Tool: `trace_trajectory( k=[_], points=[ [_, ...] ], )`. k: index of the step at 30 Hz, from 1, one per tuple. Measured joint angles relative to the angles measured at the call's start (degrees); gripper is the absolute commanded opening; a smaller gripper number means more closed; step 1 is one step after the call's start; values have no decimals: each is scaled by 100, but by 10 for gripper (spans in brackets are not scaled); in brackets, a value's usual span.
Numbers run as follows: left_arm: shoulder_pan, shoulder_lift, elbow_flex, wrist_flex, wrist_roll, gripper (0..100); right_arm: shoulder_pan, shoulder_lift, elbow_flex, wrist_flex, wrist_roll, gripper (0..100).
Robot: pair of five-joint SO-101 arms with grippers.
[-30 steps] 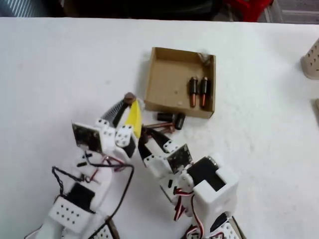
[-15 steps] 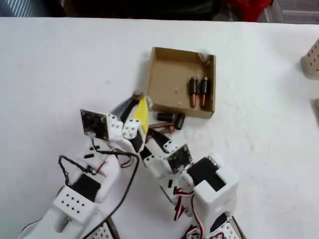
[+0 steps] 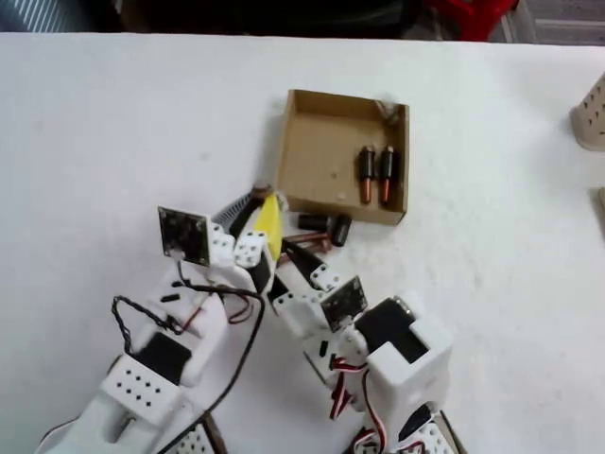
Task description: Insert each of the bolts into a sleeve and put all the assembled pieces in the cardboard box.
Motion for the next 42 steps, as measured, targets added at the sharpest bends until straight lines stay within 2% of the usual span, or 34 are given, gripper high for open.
trace_trajectory(
  k=[8, 13, 36, 42],
  points=[
    [0, 0, 105, 0, -9, 23, 0, 9, 0, 0, 9, 17],
    [9, -26, 211, 0, -440, 23, 9, 9, 0, -88, 9, 17],
    [88, -18, 404, -343, -440, 23, 35, 9, 0, -141, 9, 17],
    [97, 1020, -79, -580, -431, 23, 141, 9, 0, -141, 9, 17]
  ],
)
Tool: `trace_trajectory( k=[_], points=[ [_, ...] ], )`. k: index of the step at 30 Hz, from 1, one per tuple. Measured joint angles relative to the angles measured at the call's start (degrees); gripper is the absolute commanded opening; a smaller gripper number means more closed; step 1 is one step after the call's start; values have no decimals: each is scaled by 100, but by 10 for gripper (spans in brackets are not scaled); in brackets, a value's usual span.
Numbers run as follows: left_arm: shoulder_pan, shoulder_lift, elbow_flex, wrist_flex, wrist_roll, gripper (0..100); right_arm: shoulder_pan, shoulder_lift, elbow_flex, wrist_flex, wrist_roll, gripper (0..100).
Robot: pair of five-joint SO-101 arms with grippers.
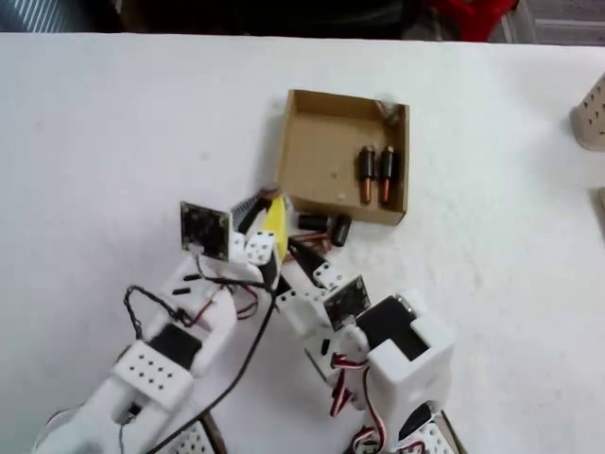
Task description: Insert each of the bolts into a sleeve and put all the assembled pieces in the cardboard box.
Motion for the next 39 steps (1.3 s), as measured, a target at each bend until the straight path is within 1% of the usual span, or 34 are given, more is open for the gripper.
trace_trajectory(
  k=[3, 5, 15, 19, 23, 27, 29, 39],
  points=[
    [-9, 624, -114, -387, 62, 23, 149, 0, 0, 0, 0, 17],
    [-26, 765, -114, -457, 70, 23, 211, 0, 0, 0, 0, 17],
    [-26, 826, -105, -457, 79, 23, 229, 0, 0, 0, 0, 17],
    [-26, 826, 79, -457, 62, 23, 264, 9, 0, 0, 0, 17],
    [158, 826, 255, -457, -290, 23, 343, 0, -70, 0, -9, 17],
    [281, 607, 484, -440, -369, 23, 352, 0, -70, 0, -9, 17],
    [299, 378, 492, -176, -378, 23, 352, 0, -70, 0, -9, 17],
    [316, -1011, 554, 1802, -378, 24, 334, -18, -70, -18, 0, 17]
  ],
)
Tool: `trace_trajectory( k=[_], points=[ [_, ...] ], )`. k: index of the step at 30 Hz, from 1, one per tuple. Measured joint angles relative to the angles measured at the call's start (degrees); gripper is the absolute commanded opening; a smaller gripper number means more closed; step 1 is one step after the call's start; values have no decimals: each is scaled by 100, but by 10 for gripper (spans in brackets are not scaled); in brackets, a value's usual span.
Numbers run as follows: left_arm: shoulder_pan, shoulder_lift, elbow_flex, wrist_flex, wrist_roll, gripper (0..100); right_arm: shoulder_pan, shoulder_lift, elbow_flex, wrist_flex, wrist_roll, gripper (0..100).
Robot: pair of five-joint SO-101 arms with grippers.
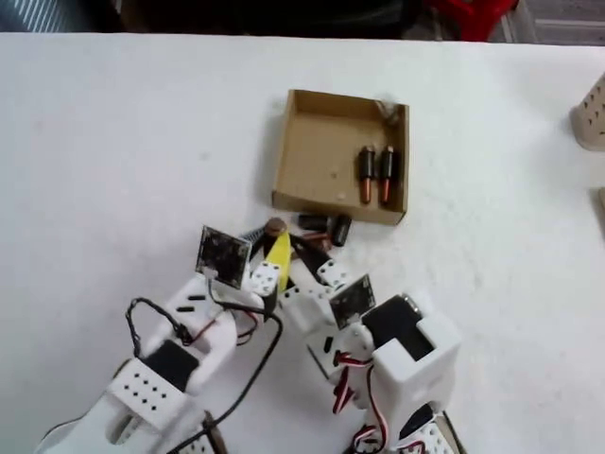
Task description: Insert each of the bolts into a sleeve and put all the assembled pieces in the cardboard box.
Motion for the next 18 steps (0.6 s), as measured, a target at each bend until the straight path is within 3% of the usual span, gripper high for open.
trace_trajectory(
  k=[11, 16, 18],
  points=[
    [0, -334, 0, 237, -18, 44, 0, 0, 0, 0, 9, 17],
    [0, -334, 0, 237, -18, 288, 18, 9, 0, 0, 9, 17],
    [0, -378, 18, 246, -18, 340, 132, 26, 0, 0, 9, 17]
  ],
)
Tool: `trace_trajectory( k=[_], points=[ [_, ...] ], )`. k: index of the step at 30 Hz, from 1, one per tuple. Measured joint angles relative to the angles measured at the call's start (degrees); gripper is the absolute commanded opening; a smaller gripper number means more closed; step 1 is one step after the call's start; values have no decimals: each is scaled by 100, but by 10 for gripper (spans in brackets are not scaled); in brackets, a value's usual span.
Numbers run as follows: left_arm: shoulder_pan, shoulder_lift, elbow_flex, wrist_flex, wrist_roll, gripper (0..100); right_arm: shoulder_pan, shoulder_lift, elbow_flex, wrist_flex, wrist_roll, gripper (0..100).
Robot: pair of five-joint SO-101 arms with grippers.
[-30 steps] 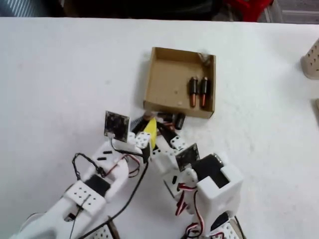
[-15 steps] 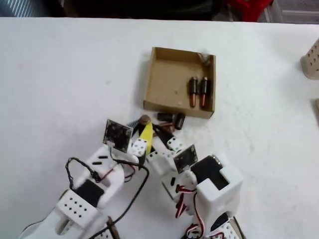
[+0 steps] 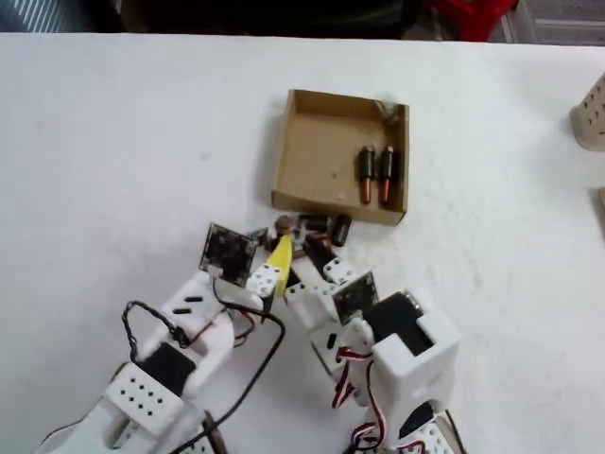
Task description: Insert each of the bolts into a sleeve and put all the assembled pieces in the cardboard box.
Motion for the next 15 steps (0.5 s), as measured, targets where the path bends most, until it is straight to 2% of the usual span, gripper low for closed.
trace_trajectory(
  k=[7, 15],
  points=[
    [-9, -62, 211, 0, 0, 254, 26, 0, 0, 0, -9, 17],
    [-211, -79, 202, 0, 158, 246, 26, 0, 0, 0, -9, 17]
  ],
)
